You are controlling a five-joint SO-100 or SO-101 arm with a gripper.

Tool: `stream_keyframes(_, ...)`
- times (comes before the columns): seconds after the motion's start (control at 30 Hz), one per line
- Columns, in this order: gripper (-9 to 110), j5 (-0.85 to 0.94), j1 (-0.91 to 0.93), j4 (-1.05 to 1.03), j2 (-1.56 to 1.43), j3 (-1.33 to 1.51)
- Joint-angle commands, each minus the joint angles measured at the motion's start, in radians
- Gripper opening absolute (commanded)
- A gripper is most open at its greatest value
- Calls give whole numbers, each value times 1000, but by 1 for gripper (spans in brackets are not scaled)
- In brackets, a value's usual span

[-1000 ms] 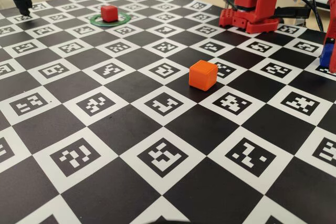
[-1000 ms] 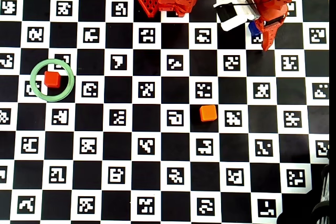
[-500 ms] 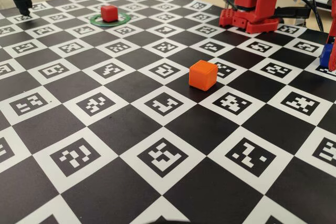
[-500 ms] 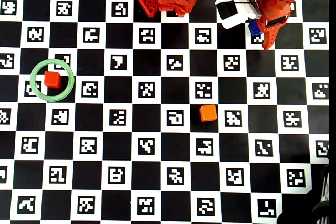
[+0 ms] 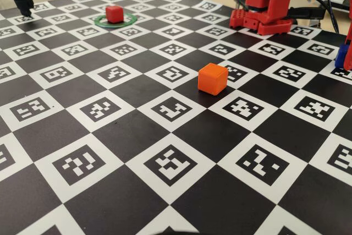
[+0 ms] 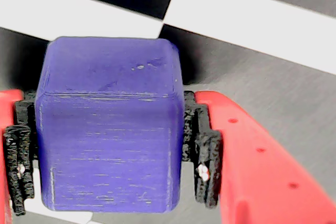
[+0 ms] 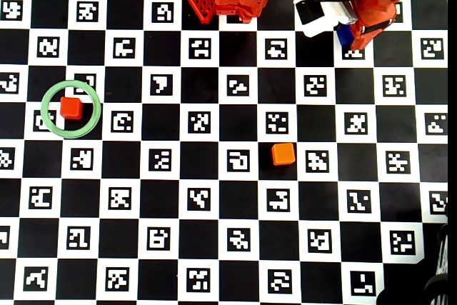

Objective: Grab the red cube then put it in the green circle then put the blue cube on top and finally the orange cube on top

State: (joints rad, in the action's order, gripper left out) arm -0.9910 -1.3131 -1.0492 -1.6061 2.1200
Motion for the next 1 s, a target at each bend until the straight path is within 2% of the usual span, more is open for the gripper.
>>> stream_keyframes(0.0,12,5,11,6,-21,-54)
stream_keyframes(0.3,11,38,12,-15,-28,-64)
stream_keyframes(0.63,11,219,123,-302,-46,-287)
stream_keyframes(0.8,11,322,206,-422,-37,-430)
stream_keyframes(0.97,10,565,339,-500,-34,-549)
